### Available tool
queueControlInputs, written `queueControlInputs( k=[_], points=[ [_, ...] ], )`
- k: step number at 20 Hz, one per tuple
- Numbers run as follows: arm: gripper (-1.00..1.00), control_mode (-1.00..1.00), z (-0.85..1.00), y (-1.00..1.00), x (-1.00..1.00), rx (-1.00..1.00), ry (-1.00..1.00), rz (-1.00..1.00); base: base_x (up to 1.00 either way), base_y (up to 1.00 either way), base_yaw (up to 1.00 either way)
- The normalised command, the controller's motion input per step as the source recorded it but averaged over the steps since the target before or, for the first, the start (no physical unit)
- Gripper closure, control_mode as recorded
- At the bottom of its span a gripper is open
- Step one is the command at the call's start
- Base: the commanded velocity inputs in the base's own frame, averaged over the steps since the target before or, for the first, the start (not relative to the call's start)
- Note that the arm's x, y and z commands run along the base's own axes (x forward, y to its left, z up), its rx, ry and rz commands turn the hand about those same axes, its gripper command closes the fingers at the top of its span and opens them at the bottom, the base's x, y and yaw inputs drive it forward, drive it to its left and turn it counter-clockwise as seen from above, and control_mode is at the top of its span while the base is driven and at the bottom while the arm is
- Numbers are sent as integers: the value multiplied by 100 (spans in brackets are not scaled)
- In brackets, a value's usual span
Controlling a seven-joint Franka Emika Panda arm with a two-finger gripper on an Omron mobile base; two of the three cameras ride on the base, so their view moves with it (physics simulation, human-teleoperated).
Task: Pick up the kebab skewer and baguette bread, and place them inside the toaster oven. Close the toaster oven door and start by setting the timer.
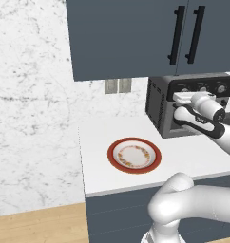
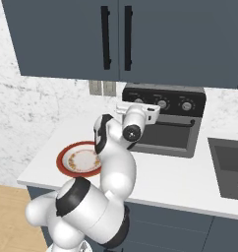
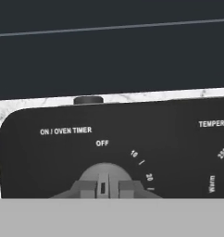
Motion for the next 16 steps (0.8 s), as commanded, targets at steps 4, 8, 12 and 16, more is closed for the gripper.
queueControlInputs(
  k=[4, 8, 12, 16],
  points=[
    [100, -100, 0, 0, 0, 0, 0, 0, 0, 0, 0],
    [100, -100, 0, 0, 0, 7, 0, -1, 0, 0, 0],
    [100, -100, 0, 0, 0, 12, 0, -3, 0, 0, 0],
    [100, -100, 0, 0, 0, 16, 0, -5, 0, 0, 0]
  ],
)
